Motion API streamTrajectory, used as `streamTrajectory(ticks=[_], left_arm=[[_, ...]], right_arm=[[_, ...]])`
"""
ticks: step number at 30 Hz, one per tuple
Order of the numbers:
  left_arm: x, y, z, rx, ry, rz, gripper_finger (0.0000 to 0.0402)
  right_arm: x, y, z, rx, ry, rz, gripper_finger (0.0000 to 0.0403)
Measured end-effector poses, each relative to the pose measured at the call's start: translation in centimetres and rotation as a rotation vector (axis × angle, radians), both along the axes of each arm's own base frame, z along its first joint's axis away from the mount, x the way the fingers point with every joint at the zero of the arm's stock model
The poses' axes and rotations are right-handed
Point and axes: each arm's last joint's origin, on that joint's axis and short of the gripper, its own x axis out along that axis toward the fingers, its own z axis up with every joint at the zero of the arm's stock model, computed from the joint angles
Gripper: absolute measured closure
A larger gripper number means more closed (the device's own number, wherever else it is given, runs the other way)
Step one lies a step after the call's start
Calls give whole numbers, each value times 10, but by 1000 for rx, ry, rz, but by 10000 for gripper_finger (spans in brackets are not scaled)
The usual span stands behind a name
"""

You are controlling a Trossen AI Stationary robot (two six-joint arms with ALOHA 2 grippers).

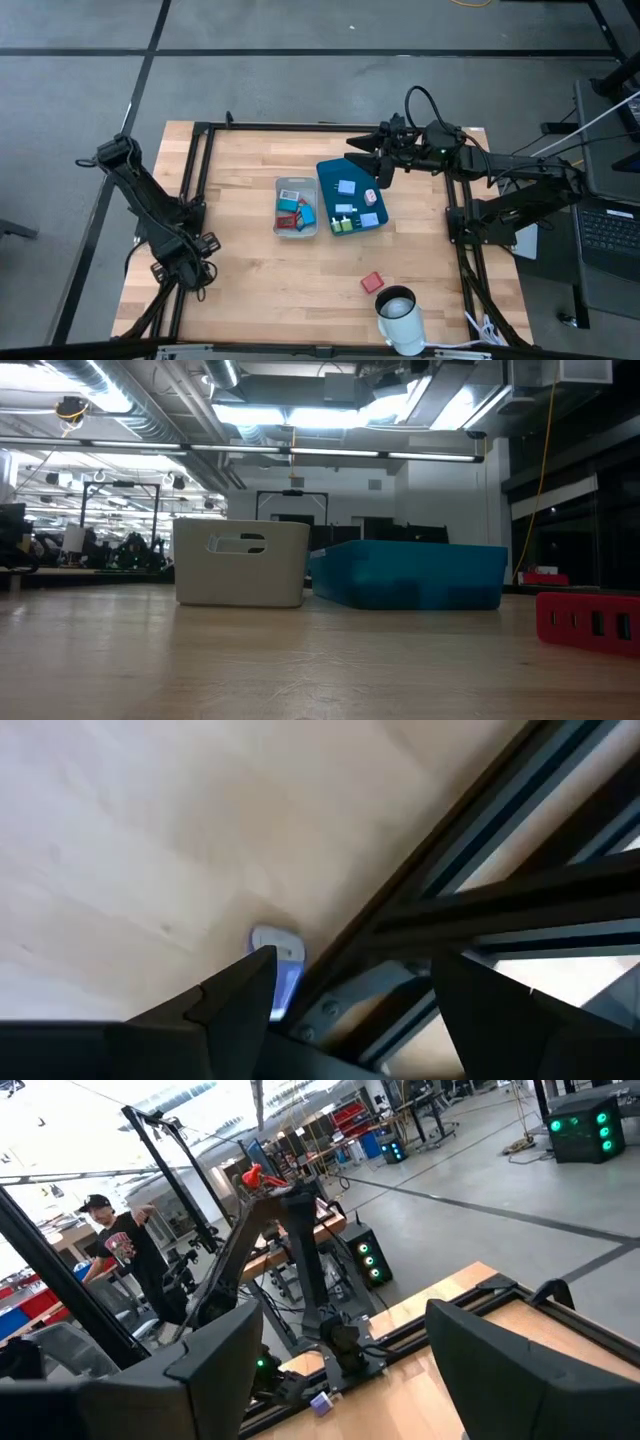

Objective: Pick & Place Office items
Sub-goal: Put the violet charger adapter into the blue bin

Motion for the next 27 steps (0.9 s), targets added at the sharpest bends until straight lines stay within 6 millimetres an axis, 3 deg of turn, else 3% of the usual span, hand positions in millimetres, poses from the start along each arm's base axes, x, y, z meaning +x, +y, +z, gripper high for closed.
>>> streamTrajectory(ticks=[7,14,22,27], left_arm=[[13,-4,-29,157,113,52,139],[33,9,-43,250,180,223,143],[41,22,-41,227,252,323,230],[37,19,-40,219,289,292,241]], right_arm=[[1,0,-1,-34,7,0,119],[1,1,-4,-42,35,41,119],[1,3,-5,-44,54,93,119],[1,5,-6,-48,56,161,119]])
